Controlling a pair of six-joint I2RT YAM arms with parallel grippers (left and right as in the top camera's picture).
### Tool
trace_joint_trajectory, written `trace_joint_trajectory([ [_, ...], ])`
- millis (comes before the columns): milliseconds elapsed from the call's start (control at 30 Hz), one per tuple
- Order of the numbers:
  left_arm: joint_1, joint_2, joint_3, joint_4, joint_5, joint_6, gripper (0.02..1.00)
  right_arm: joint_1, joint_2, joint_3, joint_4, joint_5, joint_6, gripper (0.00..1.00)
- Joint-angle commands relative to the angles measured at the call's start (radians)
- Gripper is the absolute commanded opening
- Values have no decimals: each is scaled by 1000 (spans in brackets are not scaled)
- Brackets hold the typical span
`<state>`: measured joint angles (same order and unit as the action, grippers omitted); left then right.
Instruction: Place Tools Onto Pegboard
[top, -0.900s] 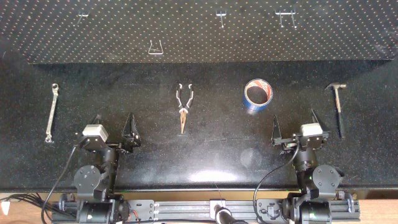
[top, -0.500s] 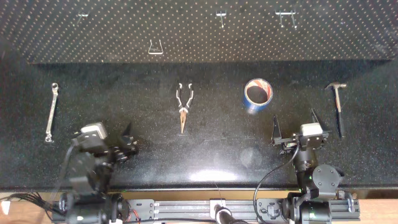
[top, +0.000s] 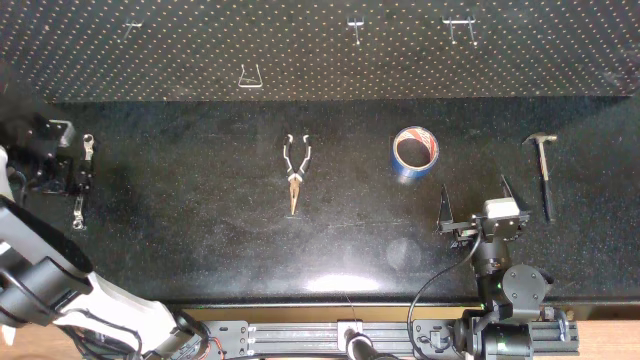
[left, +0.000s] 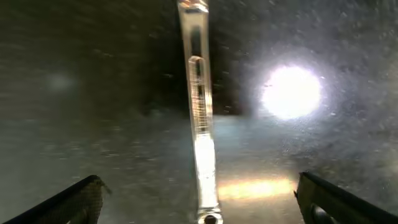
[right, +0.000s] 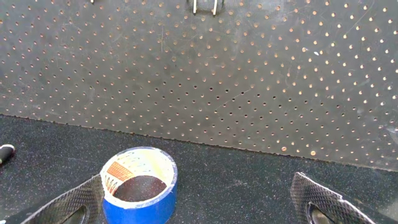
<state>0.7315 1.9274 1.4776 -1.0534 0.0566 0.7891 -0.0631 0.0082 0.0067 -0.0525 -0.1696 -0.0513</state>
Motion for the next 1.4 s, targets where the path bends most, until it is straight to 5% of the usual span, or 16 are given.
trace_joint_trajectory([
  [33,-18,-3,-34,24,5,-105,991,7,-7,-3,-3,2,-6,985],
  [200,-5,-57,-209,153,-5,-104,969,7,-7,-3,-3,2,-6,985],
  [267,-5,-54,-209,154,-114,-54,974,7,-7,-3,-3,2,-6,985],
  [500,-10,12,-212,202,-77,-56,954,7,-7,-3,-3,2,-6,985],
  [533,-12,12,-212,202,-67,-56,884,7,-7,-3,-3,2,-6,985],
  [567,-12,12,-212,203,-52,-74,682,7,-7,-3,-3,2,-6,982],
  [600,-12,13,-212,207,-52,-103,235,7,-7,-3,-3,2,-6,985],
  [633,-12,13,-219,216,-44,-105,29,7,-7,-3,-3,2,-6,985],
  [767,-12,-9,-259,249,-43,-233,29,7,-7,-3,-3,2,-6,982],
  [800,-12,-114,-259,219,-44,-332,29,7,-7,-3,-3,2,-6,985],
  [967,-106,-668,-300,66,-15,-348,29,7,-7,-3,-3,2,-6,985],
  [1100,-436,-1069,-697,459,-14,-677,27,7,-7,-3,-3,2,-6,985],
  [1400,-485,-958,-755,818,31,-616,27,7,-7,-3,-3,2,-6,985],
])
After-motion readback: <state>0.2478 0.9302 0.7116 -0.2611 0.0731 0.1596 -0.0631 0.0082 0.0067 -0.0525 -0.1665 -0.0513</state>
